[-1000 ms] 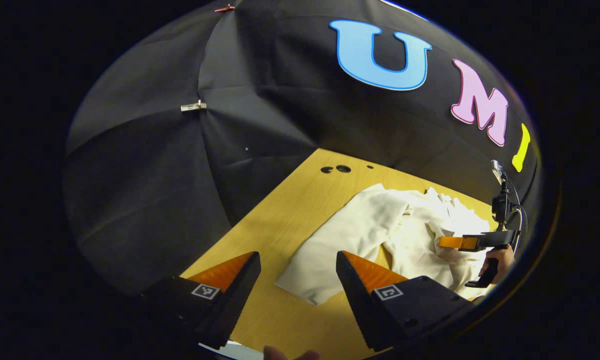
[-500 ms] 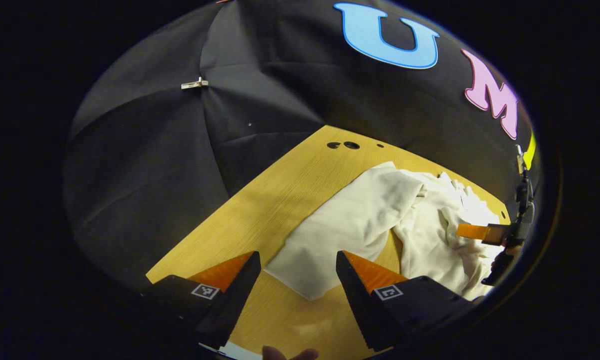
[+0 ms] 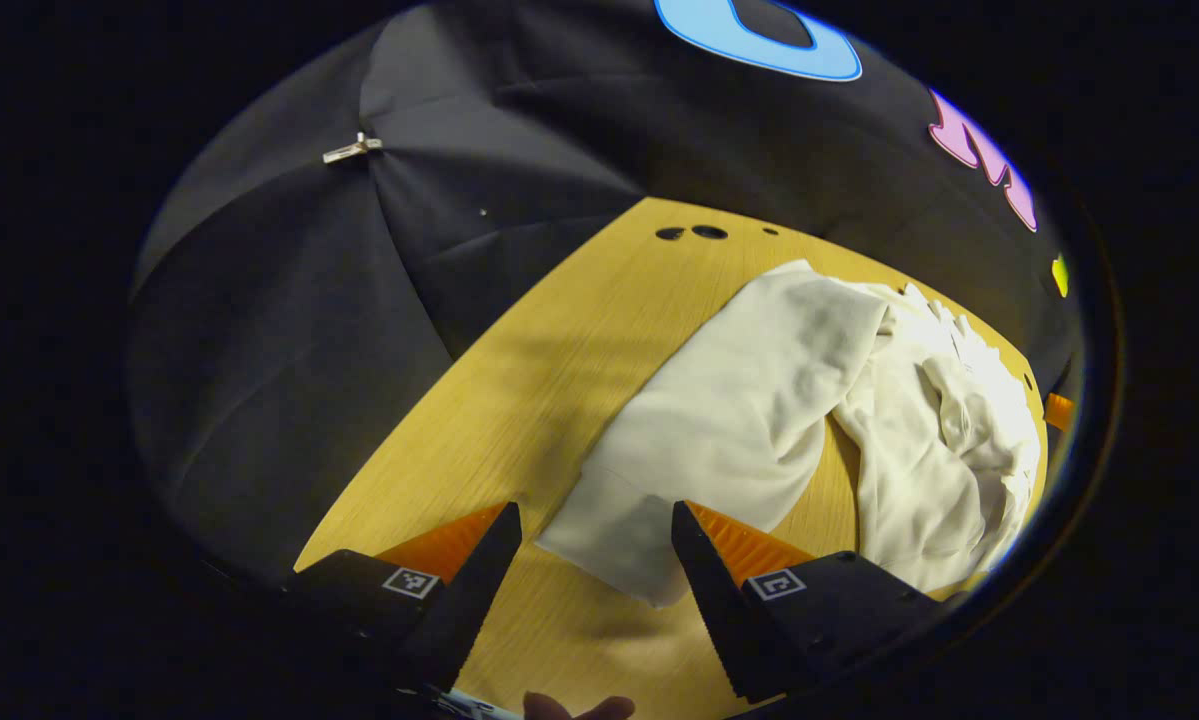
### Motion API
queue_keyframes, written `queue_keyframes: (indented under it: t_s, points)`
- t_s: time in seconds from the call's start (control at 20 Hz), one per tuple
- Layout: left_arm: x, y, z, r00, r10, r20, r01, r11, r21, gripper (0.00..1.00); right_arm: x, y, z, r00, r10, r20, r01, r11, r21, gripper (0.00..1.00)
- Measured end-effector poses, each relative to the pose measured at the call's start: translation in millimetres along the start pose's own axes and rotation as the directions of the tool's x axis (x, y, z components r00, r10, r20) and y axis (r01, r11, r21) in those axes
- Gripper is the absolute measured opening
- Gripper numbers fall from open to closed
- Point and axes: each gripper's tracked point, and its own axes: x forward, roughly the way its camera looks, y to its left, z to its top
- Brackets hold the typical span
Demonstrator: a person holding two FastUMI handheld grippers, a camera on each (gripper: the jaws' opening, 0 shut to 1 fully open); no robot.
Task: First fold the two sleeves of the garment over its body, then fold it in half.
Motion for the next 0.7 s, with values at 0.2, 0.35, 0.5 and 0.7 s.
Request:
queue_keyframes:
  t_s: [0.2, 0.35, 0.5, 0.7]
  points:
    - [12.6, -3.4, -8.0, 0.997, -0.016, -0.074, 0.018, 1.000, 0.023, 0.97, -38.9, -17.1, 5.5, 0.999, -0.037, 0.038, 0.036, 0.999, 0.015, 0.77]
    - [13.0, -3.4, -12.1, 0.992, -0.031, -0.122, 0.032, 0.999, 0.002, 0.96, -63.6, -30.5, 1.8, 0.996, -0.070, 0.050, 0.069, 0.997, 0.039, 0.77]
    - [12.5, -11.7, -13.8, 0.990, -0.032, -0.140, 0.035, 0.999, 0.023, 0.88, -83.4, -38.9, -7.3, 0.994, -0.096, 0.052, 0.091, 0.992, 0.090, 0.77]
    - [13.7, -33.2, -10.0, 0.984, -0.096, -0.149, 0.101, 0.995, 0.027, 0.41, -111.0, -48.8, -17.3, 0.990, -0.126, 0.061, 0.118, 0.985, 0.124, 0.77]
